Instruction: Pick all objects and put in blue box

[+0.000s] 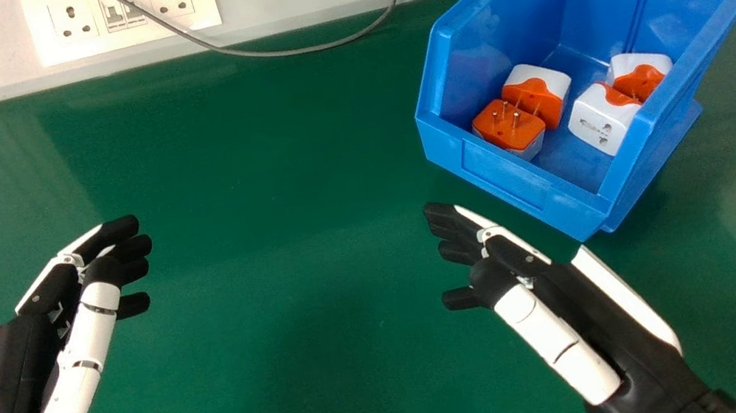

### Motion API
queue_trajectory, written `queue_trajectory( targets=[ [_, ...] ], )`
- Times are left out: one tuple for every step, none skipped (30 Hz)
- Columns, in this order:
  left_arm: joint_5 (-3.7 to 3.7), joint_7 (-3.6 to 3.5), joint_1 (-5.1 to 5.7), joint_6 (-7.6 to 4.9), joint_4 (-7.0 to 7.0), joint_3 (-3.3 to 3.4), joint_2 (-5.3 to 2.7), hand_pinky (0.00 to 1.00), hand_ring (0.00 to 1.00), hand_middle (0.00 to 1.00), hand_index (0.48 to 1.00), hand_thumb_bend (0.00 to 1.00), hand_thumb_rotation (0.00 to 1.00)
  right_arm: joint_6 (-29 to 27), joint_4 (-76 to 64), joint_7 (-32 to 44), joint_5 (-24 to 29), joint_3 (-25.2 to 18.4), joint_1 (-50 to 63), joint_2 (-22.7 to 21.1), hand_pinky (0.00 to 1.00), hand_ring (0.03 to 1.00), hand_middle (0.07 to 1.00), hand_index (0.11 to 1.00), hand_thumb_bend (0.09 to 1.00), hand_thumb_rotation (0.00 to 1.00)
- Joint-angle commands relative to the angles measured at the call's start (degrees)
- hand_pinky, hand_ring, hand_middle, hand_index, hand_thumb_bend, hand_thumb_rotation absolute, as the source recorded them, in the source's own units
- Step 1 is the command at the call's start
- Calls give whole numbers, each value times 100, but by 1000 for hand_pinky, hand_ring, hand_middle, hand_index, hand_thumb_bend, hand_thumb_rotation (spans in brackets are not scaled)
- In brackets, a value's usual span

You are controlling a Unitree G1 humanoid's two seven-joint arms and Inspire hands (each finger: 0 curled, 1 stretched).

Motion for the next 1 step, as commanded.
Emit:
queue_trajectory(
  targets=[
    [9,42,-19,-193,-62,23,-10,771,810,803,795,373,796,-162,-56,-29,-24,-18,-22,-4,799,931,936,911,490,1000]
  ],
)
